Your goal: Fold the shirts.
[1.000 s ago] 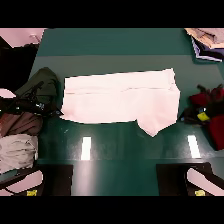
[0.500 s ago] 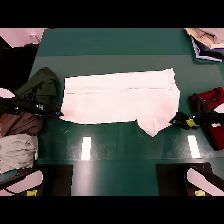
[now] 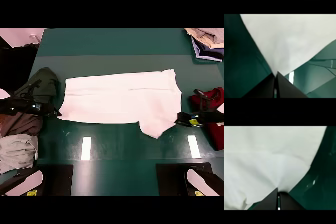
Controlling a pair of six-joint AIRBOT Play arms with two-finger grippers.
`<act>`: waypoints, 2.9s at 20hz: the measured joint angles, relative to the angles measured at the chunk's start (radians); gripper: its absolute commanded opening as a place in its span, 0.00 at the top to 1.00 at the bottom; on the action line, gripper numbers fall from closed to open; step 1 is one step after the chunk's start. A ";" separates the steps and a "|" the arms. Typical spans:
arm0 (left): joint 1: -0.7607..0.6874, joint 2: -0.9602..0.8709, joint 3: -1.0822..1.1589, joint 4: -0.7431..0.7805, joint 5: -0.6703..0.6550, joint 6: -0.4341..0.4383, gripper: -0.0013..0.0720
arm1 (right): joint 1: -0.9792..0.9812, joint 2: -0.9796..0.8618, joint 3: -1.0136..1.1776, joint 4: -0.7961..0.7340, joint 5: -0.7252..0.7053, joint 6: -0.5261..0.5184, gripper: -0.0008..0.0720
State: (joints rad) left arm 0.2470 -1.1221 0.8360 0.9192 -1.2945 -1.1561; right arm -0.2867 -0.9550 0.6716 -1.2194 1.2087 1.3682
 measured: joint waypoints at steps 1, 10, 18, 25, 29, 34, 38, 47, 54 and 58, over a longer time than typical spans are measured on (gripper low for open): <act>0.000 0.036 0.000 0.006 -0.017 -0.002 0.95 | 0.002 0.036 0.021 -0.031 0.051 0.005 0.96; -0.003 0.227 -0.001 -0.009 -0.109 -0.024 0.95 | 0.002 0.259 0.176 -0.126 0.222 0.051 0.96; -0.003 0.158 -0.001 -0.047 0.121 -0.025 0.95 | 0.061 0.024 0.352 -0.091 0.071 0.055 0.96; -0.003 -0.053 0.060 -0.126 0.300 -0.008 0.95 | 0.111 -0.290 0.535 -0.084 -0.047 0.057 0.96; -0.003 -0.188 0.126 -0.142 0.331 0.000 0.95 | 0.117 -0.453 0.642 -0.081 -0.065 0.057 0.96; -0.002 -0.271 0.156 -0.153 0.347 -0.002 0.38 | 0.117 -0.614 0.768 -0.012 -0.073 0.050 0.47; -0.002 -0.288 0.161 -0.171 0.319 -0.017 0.42 | 0.087 -0.689 0.870 0.093 -0.001 0.004 0.27; -0.017 -0.294 0.163 -0.209 0.124 -0.019 0.95 | -0.163 -0.746 0.847 0.174 0.192 -0.108 0.17; -0.159 -0.294 0.163 -0.225 0.114 -0.018 0.95 | -0.245 -0.867 0.845 0.288 0.240 -0.202 0.18; -0.236 -0.294 0.163 -0.228 0.125 -0.021 0.95 | -0.233 -0.921 0.866 0.346 0.266 -0.232 0.18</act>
State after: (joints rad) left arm 0.0109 -1.4158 0.9989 0.6910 -1.1698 -1.1767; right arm -0.5201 -1.8763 1.5379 -0.8738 1.4742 1.1366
